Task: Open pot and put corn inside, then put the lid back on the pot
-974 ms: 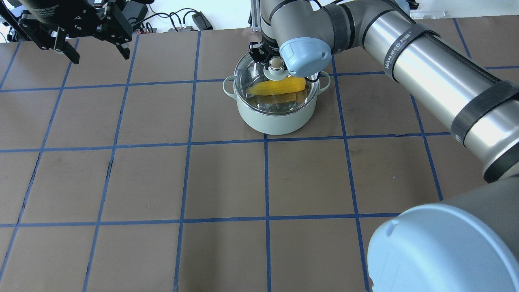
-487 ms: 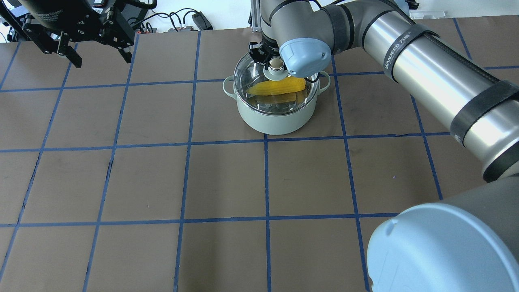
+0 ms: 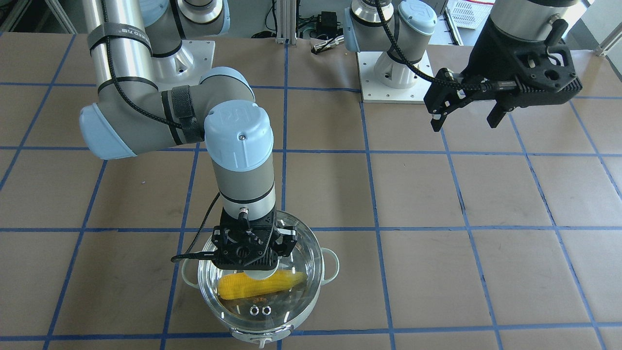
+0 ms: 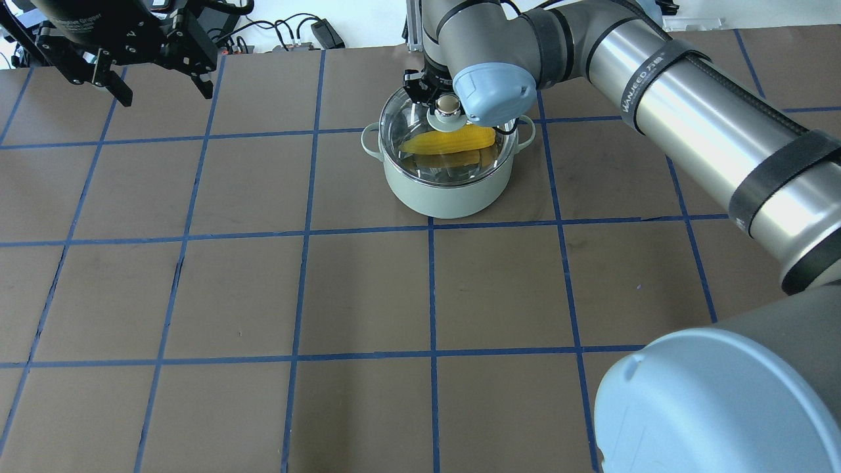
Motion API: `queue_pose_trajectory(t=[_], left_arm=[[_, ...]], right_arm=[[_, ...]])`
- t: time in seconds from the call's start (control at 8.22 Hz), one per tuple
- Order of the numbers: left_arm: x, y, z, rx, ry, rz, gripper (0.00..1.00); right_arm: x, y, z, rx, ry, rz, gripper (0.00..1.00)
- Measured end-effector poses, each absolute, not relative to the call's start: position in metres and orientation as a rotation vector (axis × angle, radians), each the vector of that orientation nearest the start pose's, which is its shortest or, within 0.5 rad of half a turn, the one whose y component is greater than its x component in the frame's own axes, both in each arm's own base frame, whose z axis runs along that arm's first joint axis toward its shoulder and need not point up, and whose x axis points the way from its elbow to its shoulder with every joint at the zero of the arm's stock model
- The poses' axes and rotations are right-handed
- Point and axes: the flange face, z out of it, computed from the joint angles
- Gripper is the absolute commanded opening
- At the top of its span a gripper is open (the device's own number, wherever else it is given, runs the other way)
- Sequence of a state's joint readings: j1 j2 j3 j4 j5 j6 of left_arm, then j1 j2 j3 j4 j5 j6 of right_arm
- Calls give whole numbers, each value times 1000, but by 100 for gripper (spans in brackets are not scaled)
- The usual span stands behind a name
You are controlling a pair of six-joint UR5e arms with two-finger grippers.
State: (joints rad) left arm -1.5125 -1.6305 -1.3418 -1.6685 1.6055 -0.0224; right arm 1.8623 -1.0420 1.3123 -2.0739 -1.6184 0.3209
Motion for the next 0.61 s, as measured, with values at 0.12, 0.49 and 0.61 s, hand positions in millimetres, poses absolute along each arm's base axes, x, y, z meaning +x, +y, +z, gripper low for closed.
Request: queue_pose_trajectory(t=[0.12, 0.49, 0.61], left_arm=[[-99, -526, 562, -129, 3101, -123, 100], [-102, -534, 545, -131, 3131, -80, 100], [-105, -535, 538, -127, 3158, -62, 100]], right_arm=[[328, -645, 350, 52, 3095, -366, 7], [327, -645, 348, 48, 3099, -361, 7], [327, -645, 347, 47, 3100, -359, 7]])
